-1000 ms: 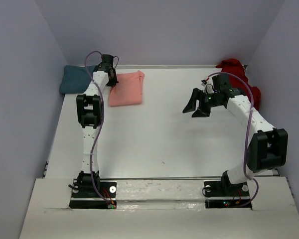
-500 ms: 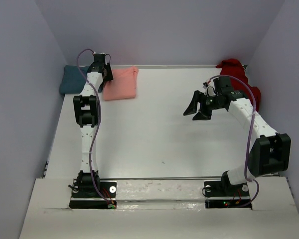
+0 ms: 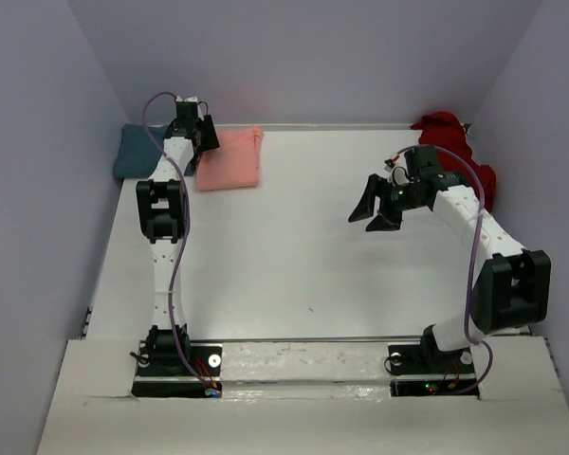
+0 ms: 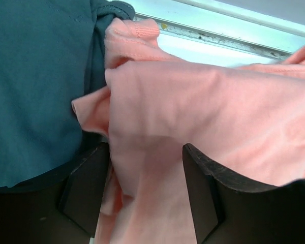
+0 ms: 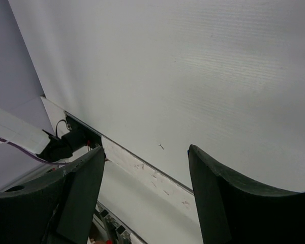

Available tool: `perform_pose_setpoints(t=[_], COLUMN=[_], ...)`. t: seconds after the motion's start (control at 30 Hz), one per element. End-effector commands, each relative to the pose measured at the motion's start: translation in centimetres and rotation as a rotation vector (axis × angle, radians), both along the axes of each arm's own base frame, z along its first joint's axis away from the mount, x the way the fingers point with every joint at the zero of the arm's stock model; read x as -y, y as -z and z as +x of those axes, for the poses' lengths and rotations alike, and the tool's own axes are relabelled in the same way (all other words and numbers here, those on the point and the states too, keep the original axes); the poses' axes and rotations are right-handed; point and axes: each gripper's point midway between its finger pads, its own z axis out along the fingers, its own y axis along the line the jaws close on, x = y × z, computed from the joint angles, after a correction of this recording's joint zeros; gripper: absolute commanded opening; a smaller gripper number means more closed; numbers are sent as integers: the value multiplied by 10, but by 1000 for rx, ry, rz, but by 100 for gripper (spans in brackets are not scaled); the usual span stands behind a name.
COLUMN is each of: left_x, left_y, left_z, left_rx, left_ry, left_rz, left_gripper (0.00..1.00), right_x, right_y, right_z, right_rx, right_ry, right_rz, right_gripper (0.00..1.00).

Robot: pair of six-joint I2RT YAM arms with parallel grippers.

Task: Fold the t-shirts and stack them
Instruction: Neatly place the folded tshirt to the corner

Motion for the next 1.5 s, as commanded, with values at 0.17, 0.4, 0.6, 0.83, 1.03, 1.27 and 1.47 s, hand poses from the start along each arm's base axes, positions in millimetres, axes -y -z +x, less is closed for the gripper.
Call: perform_pose_setpoints(t=[0.17, 0.4, 0.6, 0.83, 1.03, 1.27, 1.47], left_x=[16, 22, 42, 80, 96, 92, 94], left_y=[-162, -191, -133, -79, -53, -29, -7], left_z=[-25, -57, -97, -141, -155, -160, -156], left_rx=[245, 220, 3, -161, -215, -267, -310], left_ry=[22, -28, -69, -33, -14, -42, -37], left_rz=[-30, -107, -67, -26, -5, 12, 24], left_gripper=[68, 55, 0, 0, 0, 0, 0], right_x=[-6, -8, -11, -13, -13, -13, -13], right_y=[-3, 0, -2, -2, -1, 1, 0], right_z=[10, 16, 24, 29, 31, 29, 30], right_rx=[11, 10, 21, 25, 25, 18, 23], right_ry=[-28, -42, -45, -51, -54, -53, -51], right_rz=[39, 45, 59, 64, 65, 65, 64], right_gripper=[72, 72, 72, 71, 72, 72, 72])
